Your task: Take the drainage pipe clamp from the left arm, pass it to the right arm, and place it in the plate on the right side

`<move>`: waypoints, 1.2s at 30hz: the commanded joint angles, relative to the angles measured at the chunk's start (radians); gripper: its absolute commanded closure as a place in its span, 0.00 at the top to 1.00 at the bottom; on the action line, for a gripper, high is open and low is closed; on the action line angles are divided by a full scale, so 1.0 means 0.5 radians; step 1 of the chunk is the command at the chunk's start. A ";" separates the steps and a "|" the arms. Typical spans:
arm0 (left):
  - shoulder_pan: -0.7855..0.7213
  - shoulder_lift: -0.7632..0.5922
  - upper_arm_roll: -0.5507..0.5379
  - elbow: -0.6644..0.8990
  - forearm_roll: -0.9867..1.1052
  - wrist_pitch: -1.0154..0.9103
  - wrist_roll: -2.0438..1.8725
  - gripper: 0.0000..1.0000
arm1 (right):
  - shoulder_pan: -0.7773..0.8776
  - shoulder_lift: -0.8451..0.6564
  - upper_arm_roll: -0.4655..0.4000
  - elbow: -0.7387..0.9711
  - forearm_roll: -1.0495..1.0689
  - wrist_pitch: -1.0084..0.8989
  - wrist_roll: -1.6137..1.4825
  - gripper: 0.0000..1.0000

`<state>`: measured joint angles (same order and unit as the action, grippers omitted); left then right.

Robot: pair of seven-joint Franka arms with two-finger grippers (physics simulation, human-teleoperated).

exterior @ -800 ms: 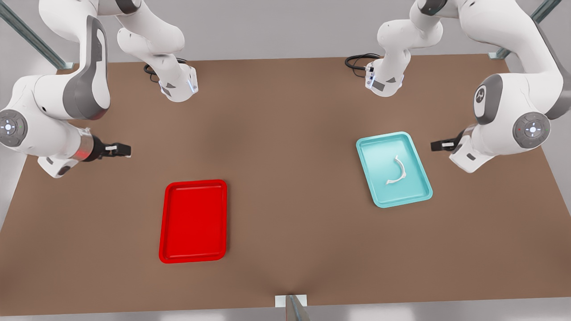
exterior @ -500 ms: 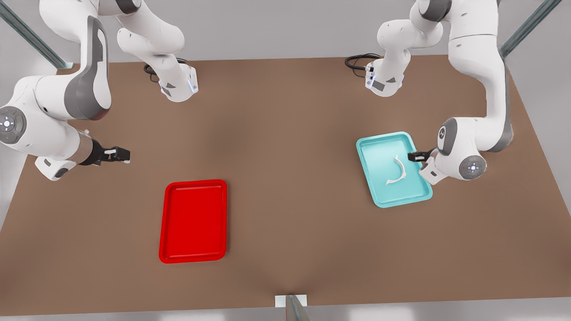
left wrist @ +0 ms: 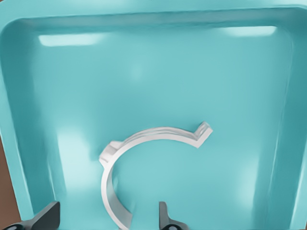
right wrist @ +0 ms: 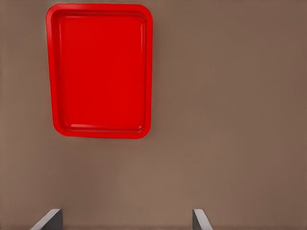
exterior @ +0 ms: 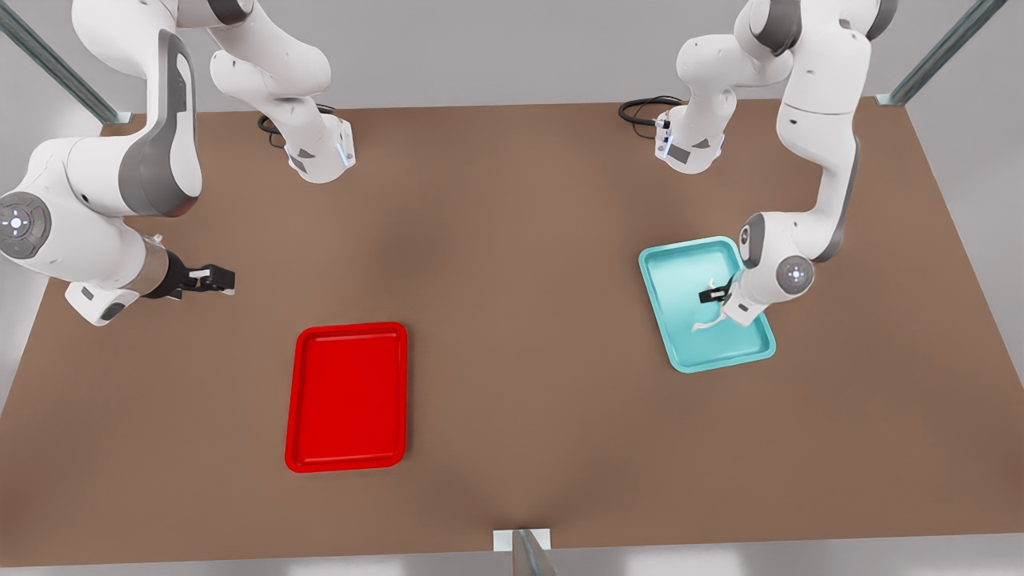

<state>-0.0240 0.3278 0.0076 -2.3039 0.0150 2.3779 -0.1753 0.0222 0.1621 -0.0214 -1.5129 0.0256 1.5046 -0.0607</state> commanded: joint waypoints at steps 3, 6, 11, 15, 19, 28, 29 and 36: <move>0.002 0.007 0.000 -0.037 0.001 0.288 -0.202 1.00 | -0.001 -0.002 0.000 -0.002 0.001 -0.003 -0.008 1.00; 0.002 0.007 0.000 -0.040 -0.002 0.288 -0.205 0.62 | -0.001 -0.002 0.000 -0.002 -0.002 -0.003 -0.014 1.00; 0.002 0.038 0.000 -0.037 -0.067 0.285 -0.214 0.62 | 0.002 -0.002 0.003 -0.002 -0.002 -0.003 -0.008 1.00; -0.001 0.035 0.000 -0.086 -0.070 0.257 -0.447 0.63 | 0.005 -0.002 0.003 -0.002 -0.002 -0.003 -0.008 1.00; 0.011 0.007 0.000 -0.095 -0.070 0.236 -0.551 0.58 | 0.002 -0.002 0.006 -0.011 -0.002 -0.003 -0.008 1.00; -0.013 0.038 0.000 -0.092 -0.070 0.251 -0.539 0.38 | 0.005 -0.002 0.006 -0.015 -0.002 -0.003 -0.004 1.00; -0.016 0.038 0.000 -0.092 -0.070 0.248 -0.542 0.38 | 0.005 -0.002 0.006 -0.015 -0.002 -0.003 -0.004 1.00; -0.016 0.028 0.000 -0.086 -0.128 0.236 -0.542 0.21 | 0.005 -0.002 0.009 -0.018 -0.002 -0.003 -0.004 1.00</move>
<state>-0.0315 0.3420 0.0078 -2.3486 -0.0370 2.4983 -0.3890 0.0247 0.1621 -0.0168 -1.5220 0.0239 1.5036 -0.0632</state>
